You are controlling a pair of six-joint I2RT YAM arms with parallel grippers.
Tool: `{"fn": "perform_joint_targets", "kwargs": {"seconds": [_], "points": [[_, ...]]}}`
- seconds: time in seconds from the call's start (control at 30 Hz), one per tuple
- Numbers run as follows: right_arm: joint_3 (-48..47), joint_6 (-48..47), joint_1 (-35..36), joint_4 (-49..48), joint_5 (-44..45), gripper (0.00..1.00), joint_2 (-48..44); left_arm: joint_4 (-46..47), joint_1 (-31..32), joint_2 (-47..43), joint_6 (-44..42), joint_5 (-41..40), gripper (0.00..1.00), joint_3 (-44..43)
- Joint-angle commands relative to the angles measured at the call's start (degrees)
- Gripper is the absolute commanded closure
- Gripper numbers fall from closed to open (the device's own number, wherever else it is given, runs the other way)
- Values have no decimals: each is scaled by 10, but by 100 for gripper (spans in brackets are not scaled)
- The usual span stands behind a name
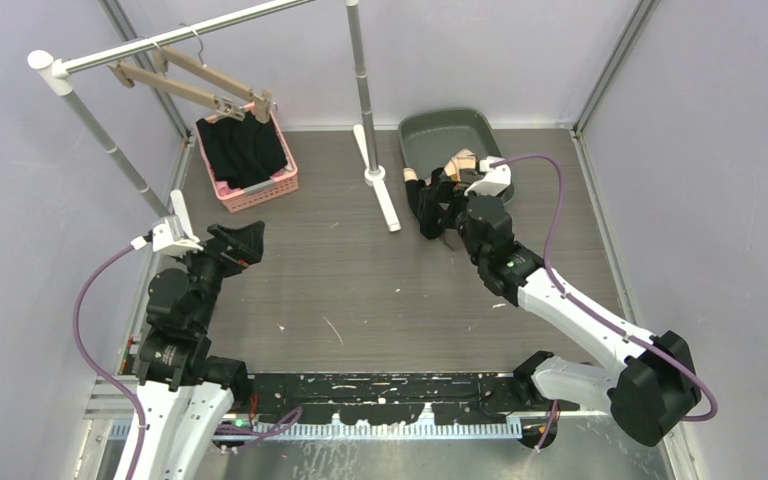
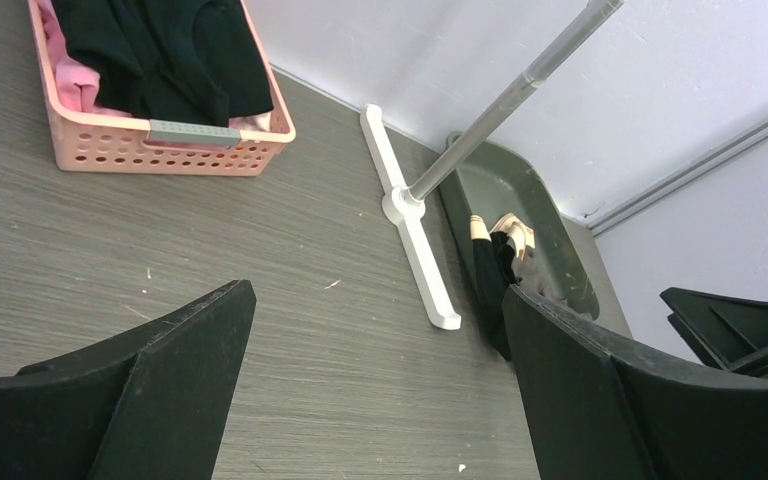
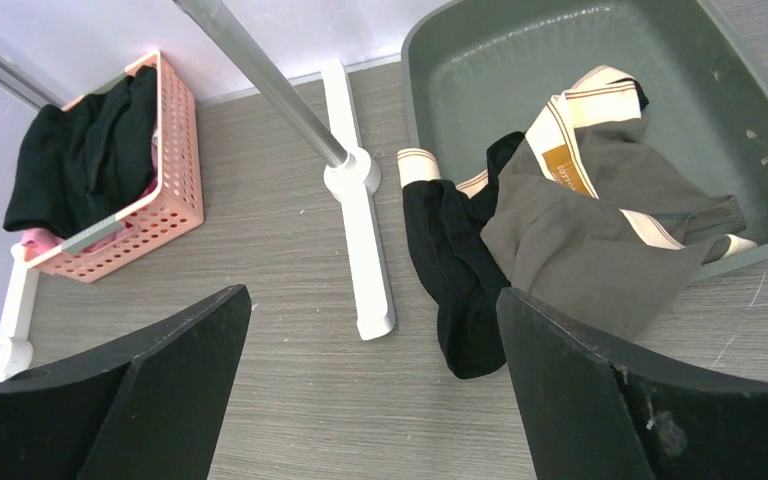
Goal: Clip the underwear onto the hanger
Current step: Pick up the hanger from the clothesline.
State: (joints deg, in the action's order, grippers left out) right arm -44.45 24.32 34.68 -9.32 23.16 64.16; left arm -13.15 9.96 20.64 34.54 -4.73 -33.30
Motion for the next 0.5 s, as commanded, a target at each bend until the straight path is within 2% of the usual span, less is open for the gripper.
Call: {"fn": "perform_joint_targets", "kwargs": {"seconds": [0.0, 0.47], "points": [[-17, -6, 1, -18, 17, 0, -18, 17, -4, -3, -5, -1, 2, -9], [-25, -21, 2, 14, 47, 0, -25, 29, -4, 1, 48, -3, 2, 0]]}}
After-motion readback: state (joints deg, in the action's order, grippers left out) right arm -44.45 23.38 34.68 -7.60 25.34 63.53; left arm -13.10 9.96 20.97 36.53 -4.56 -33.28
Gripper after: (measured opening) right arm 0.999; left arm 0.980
